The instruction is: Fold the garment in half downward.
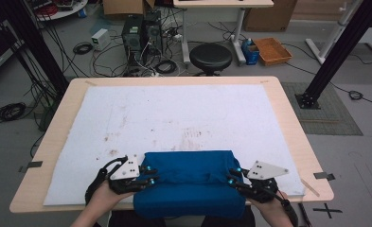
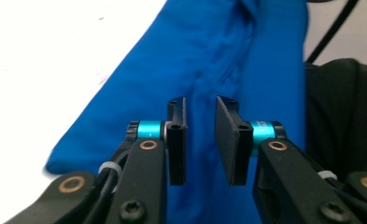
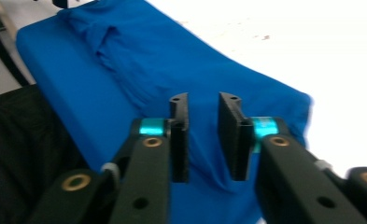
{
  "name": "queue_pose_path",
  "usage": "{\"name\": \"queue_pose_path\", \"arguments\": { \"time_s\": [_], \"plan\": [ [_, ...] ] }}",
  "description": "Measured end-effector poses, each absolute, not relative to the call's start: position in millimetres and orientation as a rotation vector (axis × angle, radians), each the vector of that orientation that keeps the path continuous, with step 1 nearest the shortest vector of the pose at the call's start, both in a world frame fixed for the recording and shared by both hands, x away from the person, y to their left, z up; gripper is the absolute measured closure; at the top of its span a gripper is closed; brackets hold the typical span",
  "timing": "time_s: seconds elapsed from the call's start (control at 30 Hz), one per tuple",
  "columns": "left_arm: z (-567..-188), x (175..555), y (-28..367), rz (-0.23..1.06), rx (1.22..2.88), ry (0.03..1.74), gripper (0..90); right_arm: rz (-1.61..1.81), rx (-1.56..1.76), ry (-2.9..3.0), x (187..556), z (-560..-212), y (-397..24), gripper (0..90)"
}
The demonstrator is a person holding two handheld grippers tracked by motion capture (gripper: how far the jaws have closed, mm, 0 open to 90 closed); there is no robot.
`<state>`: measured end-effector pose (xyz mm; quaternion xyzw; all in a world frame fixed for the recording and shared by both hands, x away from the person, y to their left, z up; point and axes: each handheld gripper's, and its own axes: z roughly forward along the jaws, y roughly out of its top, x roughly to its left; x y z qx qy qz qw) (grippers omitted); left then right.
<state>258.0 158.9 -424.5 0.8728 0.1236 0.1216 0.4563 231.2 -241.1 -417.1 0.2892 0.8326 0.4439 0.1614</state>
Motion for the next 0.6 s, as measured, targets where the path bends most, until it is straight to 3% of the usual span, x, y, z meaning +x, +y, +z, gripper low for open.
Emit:
{"name": "queue_pose_path", "arguments": {
  "time_s": [0.2,0.27,0.33,0.6],
  "plan": [
    [-435.2,266.8,137.1,0.257,2.223,0.321,72.3,1.203,0.824,2.479,247.0,-430.5,-217.2,68.5],
    [-437.1,269.7,135.7,0.225,2.23,0.341,77.0,1.182,0.827,2.513,251.7,-434.7,-211.6,76.8],
    [-437.7,268.6,136.4,0.202,2.209,0.331,87.2,1.182,0.812,2.53,252.7,-436.2,-209.2,87.1],
    [-435.2,247.7,142.2,0.152,2.228,0.195,88.2,1.189,0.688,2.596,226.7,-432.7,-214.4,88.9]
  ]
}}
